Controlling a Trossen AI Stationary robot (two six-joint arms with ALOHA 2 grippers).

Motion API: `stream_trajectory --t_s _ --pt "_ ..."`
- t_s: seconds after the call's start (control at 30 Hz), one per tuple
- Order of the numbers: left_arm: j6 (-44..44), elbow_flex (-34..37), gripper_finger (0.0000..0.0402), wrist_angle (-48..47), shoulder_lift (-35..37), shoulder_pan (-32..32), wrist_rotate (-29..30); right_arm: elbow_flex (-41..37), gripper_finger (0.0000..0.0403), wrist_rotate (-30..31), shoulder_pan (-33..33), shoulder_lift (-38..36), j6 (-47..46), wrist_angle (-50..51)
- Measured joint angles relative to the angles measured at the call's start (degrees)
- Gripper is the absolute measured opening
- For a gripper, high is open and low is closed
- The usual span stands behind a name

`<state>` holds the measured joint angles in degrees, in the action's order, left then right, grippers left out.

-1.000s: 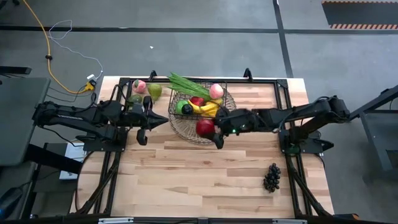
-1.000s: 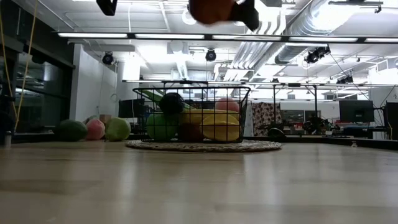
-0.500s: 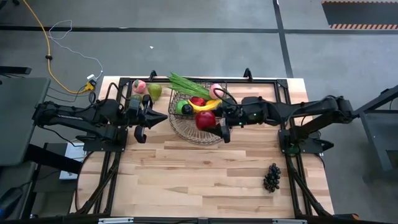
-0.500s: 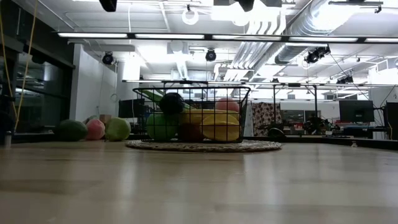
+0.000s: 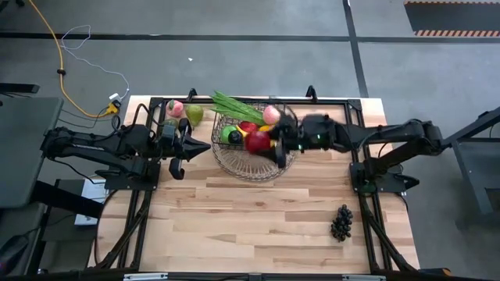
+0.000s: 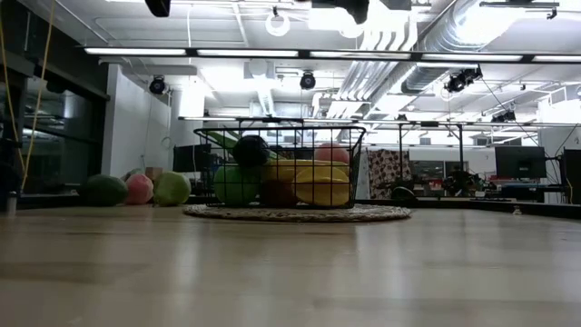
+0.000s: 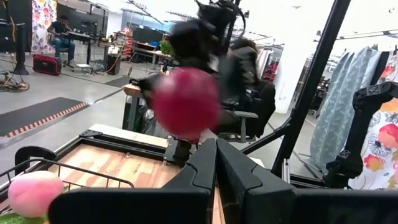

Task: Build produce basket
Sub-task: Put the pomegranate into the black wire basket

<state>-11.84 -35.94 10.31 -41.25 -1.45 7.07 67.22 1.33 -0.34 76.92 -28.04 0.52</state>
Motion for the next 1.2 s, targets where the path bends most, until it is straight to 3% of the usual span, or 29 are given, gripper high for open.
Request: stream_trajectory --t_s 0.3,0.57,0.77,0.97,1.2 --pt "0.01 0.0 0.0001 -0.76 0.0 -0.01 0.37 9.92 0.0334 3.48 -11.69 7.17 -0.47 20.35" --pt "0.02 0.0 0.0001 -2.11 0.0 -0.02 1.39 10.19 0.0334 0.26 -15.35 17.44 -3.18 20.68" --pt "0.02 0.0 0.0001 -2.12 0.0 -0.02 1.51 10.19 0.0335 5.0 -16.82 23.29 -6.88 19.77" --pt "0.02 0.0 0.0001 -2.12 0.0 -0.02 1.51 10.17 0.0335 7.94 -18.15 25.64 -13.59 19.87" --pt "0.02 0.0 0.0 -2.12 0.0 -0.02 1.49 10.17 0.0335 10.66 -18.45 25.53 -14.46 19.54"
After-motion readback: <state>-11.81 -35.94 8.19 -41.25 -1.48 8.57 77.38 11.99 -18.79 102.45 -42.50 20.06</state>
